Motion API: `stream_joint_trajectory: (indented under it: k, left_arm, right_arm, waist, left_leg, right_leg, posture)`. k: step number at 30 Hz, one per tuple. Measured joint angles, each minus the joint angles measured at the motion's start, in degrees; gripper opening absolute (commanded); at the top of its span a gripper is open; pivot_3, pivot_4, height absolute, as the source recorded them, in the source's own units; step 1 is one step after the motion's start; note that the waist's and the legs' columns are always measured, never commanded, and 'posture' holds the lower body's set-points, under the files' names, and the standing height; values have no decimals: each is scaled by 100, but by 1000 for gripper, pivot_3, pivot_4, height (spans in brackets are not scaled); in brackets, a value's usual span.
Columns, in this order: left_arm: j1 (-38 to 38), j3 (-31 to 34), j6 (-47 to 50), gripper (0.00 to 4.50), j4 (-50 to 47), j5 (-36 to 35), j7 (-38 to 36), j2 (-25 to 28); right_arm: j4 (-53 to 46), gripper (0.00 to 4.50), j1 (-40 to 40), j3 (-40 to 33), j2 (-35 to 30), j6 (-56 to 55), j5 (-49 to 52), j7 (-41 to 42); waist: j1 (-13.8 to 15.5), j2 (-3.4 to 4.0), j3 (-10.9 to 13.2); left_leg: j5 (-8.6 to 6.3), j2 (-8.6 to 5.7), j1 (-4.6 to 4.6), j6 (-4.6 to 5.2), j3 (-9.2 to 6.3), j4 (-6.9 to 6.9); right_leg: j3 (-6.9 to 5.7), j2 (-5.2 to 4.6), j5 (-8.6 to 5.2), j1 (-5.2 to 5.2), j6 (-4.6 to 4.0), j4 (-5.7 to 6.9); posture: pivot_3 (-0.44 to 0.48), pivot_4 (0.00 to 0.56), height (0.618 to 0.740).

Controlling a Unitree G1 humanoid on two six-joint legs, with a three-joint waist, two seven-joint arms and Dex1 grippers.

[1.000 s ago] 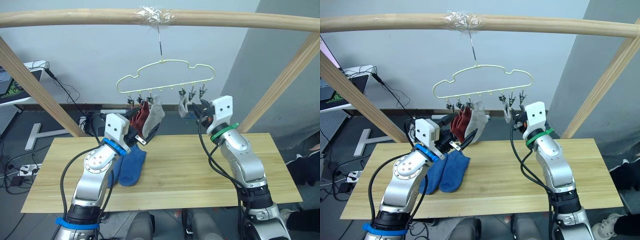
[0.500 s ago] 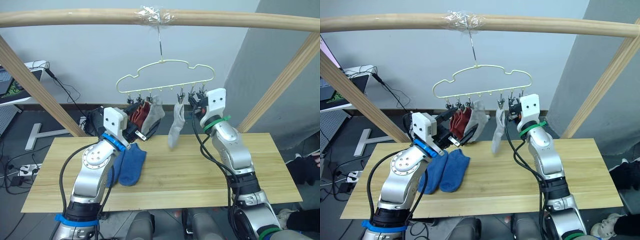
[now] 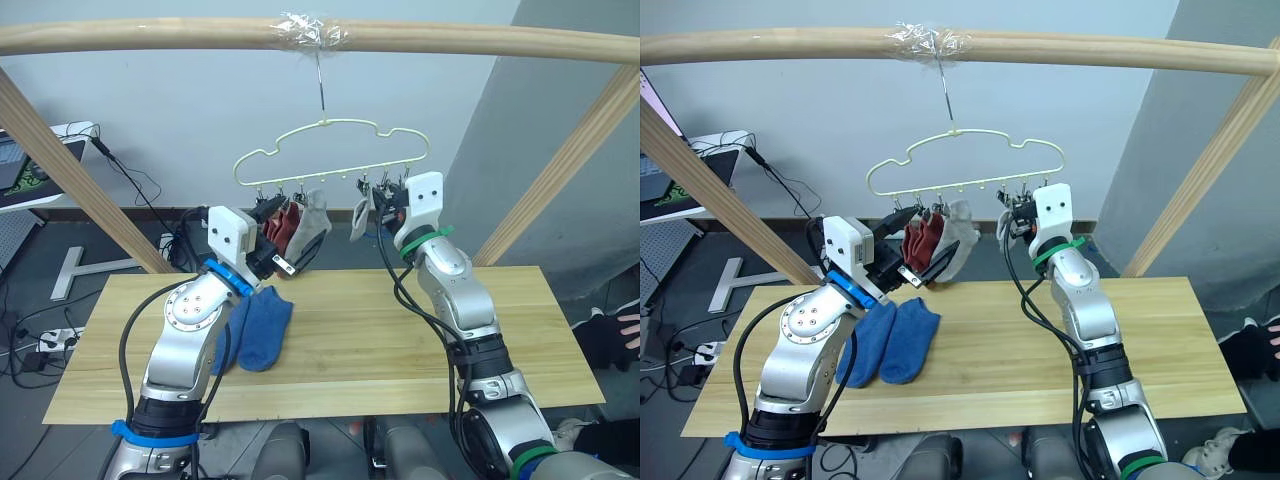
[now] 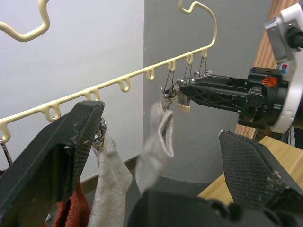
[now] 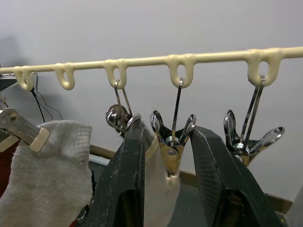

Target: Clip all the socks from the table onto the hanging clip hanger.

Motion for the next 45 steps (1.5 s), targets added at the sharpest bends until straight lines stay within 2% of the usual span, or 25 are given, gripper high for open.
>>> stream_joint_trajectory:
  k: [7,15,44,45]
  left_arm:
    - [-88,-8,12,4500,-2,-6,-18,-13]
    - [-176,-206,19,4500,-52,2,-66,-14]
    - [-234,-205,137,4500,-130,-88,-6,-20]
    - [-234,-205,138,4500,-130,-88,-5,-21]
  right_arm:
    - [231,1473,-120,-17,18,-110,1,-11]
    - [271,1473,-134,-28,52,-138,2,-10]
    - [433,1473,-301,-34,73,-237,2,-47]
    - [434,1171,-301,-34,72,-237,2,-46]
  waist:
    - [-4,0,0]
    - [-6,0,0]
    - [-8,1,1]
    - [-8,1,1]
  left_leg:
    - [1,-2,3,1,2,42]
    - [2,-1,3,2,0,42]
    - [1,-1,2,2,-1,41]
    - [1,-1,3,2,-1,41]
  right_leg:
    - [4,4,0,2,1,32]
    - [4,5,0,1,0,36]
    - [4,5,0,1,1,33]
    - [4,5,0,1,0,33]
  posture:
    - [59,170,740]
    - [60,173,740]
    - [60,188,740]
    - [60,189,740]
